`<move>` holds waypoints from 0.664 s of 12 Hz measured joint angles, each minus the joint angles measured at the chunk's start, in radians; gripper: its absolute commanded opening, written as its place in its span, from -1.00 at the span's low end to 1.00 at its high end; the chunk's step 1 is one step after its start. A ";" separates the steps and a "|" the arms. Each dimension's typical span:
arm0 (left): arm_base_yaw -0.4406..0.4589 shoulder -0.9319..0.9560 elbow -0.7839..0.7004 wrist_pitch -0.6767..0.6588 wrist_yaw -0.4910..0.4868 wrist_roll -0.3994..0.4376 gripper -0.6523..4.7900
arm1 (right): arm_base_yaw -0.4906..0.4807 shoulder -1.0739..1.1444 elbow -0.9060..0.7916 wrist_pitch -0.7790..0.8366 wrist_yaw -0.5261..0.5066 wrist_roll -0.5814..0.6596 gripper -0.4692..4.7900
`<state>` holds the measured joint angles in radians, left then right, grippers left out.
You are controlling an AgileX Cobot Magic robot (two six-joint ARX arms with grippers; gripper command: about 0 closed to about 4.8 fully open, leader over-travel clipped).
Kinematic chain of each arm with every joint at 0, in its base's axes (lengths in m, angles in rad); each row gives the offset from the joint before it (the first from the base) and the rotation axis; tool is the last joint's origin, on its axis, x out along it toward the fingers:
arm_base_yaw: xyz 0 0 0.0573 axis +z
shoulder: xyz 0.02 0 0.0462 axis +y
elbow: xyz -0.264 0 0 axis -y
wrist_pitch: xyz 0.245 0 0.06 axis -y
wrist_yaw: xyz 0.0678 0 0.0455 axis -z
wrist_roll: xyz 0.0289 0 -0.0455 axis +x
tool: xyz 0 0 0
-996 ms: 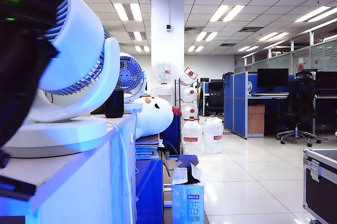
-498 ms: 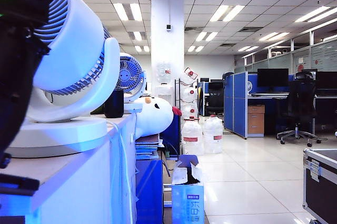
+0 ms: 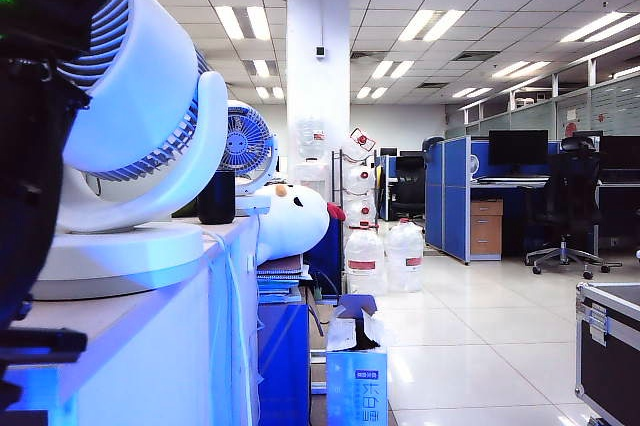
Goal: Open the drawer, place the cleaning sponge inside, then close the drawer.
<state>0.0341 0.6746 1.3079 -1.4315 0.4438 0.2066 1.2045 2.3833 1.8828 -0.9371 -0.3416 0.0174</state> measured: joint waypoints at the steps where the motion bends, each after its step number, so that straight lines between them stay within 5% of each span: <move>1: 0.000 0.000 0.000 0.000 0.000 0.000 -0.78 | -0.005 0.001 0.000 0.005 0.012 0.000 -0.84; 8: 0.000 0.000 0.000 0.000 0.000 0.000 -0.78 | -0.008 0.002 0.045 -0.013 0.031 0.000 -0.84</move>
<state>0.0341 0.6750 1.3079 -1.4315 0.4438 0.2066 1.1969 2.3852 1.9278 -0.9501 -0.3107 0.0174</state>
